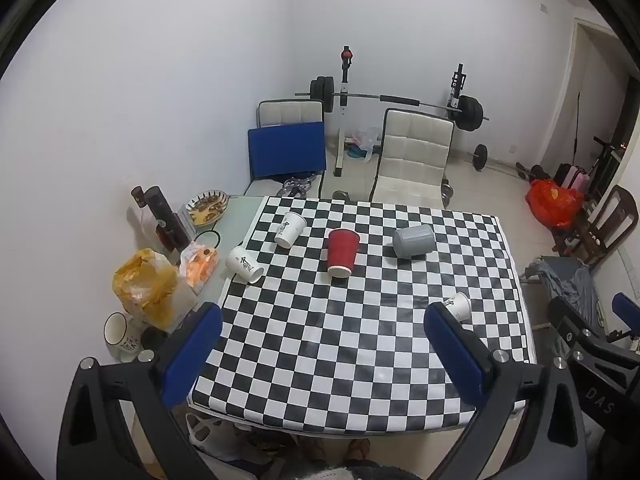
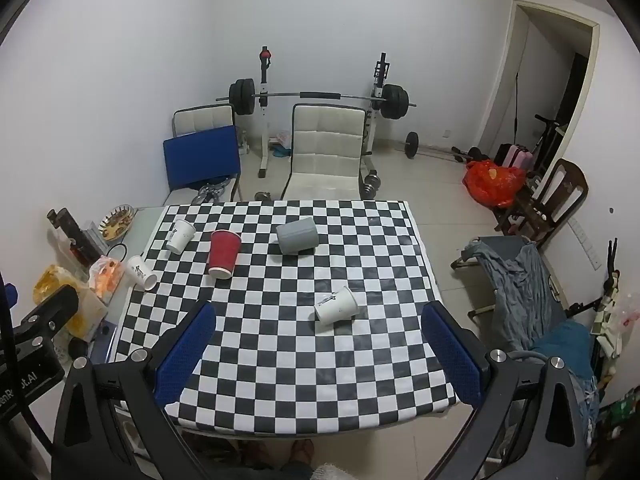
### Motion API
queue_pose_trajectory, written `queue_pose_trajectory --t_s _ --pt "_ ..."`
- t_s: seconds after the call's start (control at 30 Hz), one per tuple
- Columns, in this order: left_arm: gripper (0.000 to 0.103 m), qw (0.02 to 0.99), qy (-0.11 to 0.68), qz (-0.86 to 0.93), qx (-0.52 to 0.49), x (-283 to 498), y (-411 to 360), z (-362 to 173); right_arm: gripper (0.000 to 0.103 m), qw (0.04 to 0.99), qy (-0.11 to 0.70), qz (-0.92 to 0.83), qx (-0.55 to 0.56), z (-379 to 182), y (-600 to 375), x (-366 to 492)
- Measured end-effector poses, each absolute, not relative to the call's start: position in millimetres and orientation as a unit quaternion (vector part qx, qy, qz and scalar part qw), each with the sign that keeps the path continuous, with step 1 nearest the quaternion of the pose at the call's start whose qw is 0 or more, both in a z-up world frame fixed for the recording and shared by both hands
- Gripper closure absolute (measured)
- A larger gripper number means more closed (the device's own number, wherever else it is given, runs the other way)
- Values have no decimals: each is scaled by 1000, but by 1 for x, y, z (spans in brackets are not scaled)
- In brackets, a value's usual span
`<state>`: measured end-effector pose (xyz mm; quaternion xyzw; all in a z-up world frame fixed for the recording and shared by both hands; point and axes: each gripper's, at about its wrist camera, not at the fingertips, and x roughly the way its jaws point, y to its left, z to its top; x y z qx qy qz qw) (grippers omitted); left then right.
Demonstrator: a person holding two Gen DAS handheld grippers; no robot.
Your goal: Flip cup upright
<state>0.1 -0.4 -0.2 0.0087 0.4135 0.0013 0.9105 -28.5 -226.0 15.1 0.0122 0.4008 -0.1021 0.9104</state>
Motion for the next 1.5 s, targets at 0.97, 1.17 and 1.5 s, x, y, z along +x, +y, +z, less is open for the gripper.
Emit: queue_pose_trajectory --t_s 0.97,1.17,1.5 --pt "0 910 415 -10 -1 4 -14 -11 0 911 399 -105 6 21 -230 -22" --pt "0 909 417 -11 -3 6 -12 -8 0 911 400 -105 6 22 -230 -22" --pt "0 907 420 -12 -4 6 -12 -3 0 911 398 -106 6 22 -229 -22"
